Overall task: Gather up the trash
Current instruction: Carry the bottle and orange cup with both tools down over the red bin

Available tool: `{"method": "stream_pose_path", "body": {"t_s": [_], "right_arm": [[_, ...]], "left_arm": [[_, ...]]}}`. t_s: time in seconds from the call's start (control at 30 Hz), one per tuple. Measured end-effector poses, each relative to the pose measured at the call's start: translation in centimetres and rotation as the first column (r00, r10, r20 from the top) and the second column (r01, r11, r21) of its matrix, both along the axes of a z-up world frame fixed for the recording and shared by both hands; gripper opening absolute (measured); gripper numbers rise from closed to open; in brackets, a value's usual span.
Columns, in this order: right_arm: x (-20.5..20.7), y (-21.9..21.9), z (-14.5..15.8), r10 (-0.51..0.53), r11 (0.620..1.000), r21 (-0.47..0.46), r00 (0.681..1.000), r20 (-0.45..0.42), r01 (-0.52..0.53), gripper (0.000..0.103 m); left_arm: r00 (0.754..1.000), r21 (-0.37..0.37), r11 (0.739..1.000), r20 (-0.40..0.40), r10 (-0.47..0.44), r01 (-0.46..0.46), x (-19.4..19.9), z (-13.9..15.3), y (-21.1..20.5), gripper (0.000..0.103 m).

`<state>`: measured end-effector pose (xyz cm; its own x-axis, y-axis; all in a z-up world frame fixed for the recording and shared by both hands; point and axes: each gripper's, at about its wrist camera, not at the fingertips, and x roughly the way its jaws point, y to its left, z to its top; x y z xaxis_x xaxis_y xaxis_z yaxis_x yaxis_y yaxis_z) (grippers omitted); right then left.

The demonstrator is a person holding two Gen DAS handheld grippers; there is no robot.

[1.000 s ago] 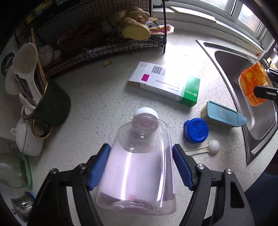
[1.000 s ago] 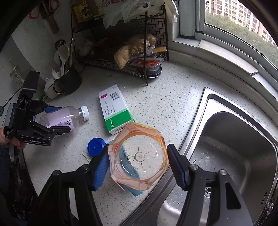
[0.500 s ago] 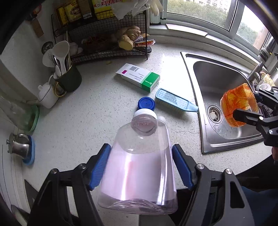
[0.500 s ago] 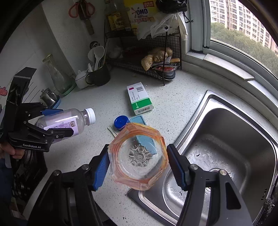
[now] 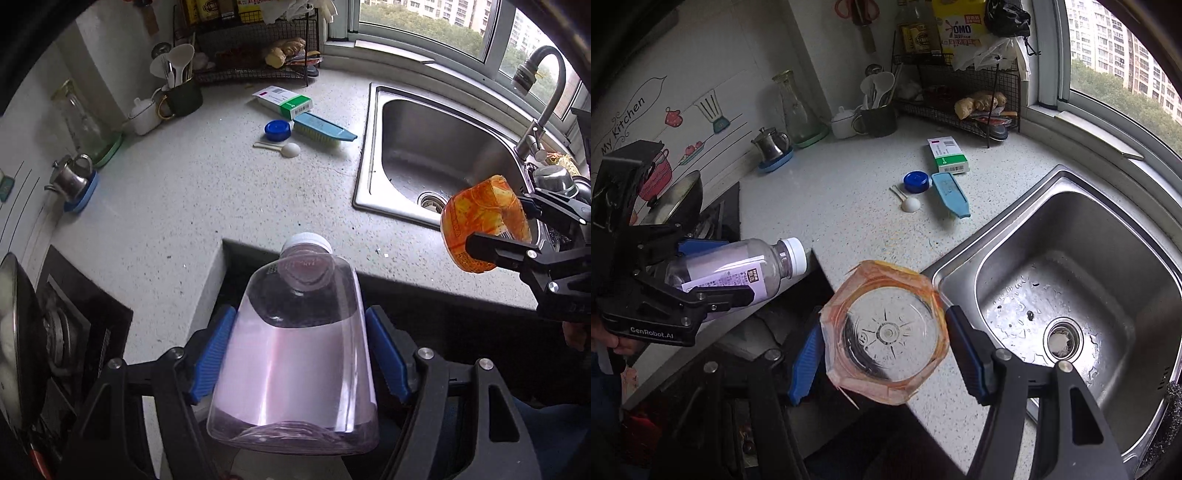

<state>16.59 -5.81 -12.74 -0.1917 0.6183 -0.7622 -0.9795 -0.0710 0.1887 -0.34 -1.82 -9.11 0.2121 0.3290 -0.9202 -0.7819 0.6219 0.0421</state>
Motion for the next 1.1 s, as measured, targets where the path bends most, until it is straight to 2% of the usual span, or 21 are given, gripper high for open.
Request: {"method": "stream_pose_path", "body": {"t_s": [0.27, 0.43, 0.5, 0.8, 1.1], "right_arm": [[-1.8, -4.6, -2.1, 0.062, 0.997, -0.037, 0.998, -0.008, -0.062, 0.062], [-2.6, -6.9, -4.3, 0.081, 0.994, -0.081, 0.997, 0.01, -0.08, 0.062], [-2.7, -7.7, -5.8, 0.076, 0.992, -0.1, 0.997, 0.027, -0.073, 0.062], [-2.0, -9.5, -14.5, 0.048, 0.967, -0.249, 0.999, -0.01, -0.049, 0.062], [-0.7, -11.4, -25.7, -0.006, 0.93, -0.367, 1.0, 0.009, 0.009, 0.062]], "left_arm": [[0.997, -0.046, 0.996, 0.0, 0.075, -0.075, -1.9, -1.8, -6.9, 0.07], [0.997, -0.119, 0.99, 0.01, 0.073, -0.071, -1.7, -4.7, -9.2, 0.07], [0.997, -0.153, 0.986, 0.013, 0.071, -0.068, -1.4, -6.5, -10.0, 0.07], [0.998, -0.289, 0.955, -0.001, 0.061, -0.059, -0.1, -16.1, -12.4, 0.069], [1.0, -0.428, 0.903, -0.005, 0.029, -0.028, 2.2, -28.6, -14.3, 0.069]]}}
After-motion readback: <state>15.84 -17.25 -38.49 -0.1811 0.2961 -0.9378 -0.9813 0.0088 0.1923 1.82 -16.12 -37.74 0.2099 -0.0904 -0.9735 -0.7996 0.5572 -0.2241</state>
